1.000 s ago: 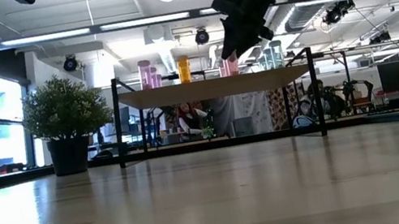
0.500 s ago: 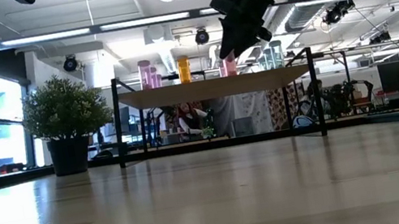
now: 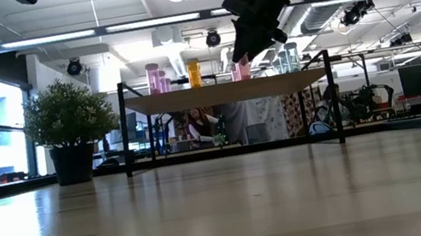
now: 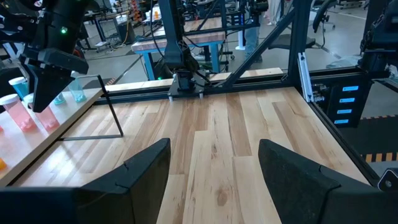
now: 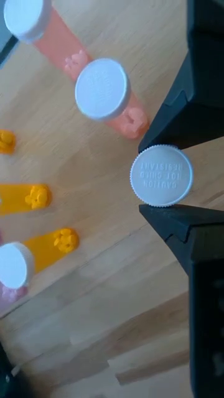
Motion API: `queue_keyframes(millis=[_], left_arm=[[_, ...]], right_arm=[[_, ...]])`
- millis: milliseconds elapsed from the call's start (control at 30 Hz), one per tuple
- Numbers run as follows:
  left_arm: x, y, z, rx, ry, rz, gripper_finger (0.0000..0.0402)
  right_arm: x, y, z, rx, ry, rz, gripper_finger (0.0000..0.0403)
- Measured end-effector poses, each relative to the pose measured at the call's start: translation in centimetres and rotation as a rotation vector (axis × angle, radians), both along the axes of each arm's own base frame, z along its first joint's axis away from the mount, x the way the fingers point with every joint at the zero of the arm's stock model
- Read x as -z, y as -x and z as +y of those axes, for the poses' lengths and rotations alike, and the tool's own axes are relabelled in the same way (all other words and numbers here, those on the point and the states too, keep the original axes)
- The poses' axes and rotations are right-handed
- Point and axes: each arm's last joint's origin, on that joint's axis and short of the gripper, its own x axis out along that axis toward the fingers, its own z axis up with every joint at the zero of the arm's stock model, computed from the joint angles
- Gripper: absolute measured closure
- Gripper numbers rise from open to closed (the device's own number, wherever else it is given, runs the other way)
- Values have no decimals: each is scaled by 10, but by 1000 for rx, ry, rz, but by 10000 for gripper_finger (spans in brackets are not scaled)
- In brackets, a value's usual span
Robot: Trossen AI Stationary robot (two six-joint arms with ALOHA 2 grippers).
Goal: Pick and place medicine bottles onto shelf by color
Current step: Put the red pill bottle aligned with the other red pill bottles on the shelf
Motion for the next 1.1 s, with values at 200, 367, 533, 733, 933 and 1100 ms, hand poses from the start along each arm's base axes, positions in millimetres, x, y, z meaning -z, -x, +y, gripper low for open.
queue_keyframes(millis=[200,367,533,733,933,1100], left_arm=[[0,0,0,0,0,0,167],[0,0,0,0,0,0,167],[0,0,0,0,0,0,167],[0,0,0,0,0,0,167],[0,0,0,0,0,0,167],[0,0,0,0,0,0,167]], right_arm=[[0,0,-1,9,20,9,272],[0,0,-1,9,20,9,271],[0,0,-1,15,15,6,271],[0,0,0,13,12,5,272],[0,0,0,12,12,4,271],[0,0,0,15,9,3,252]])
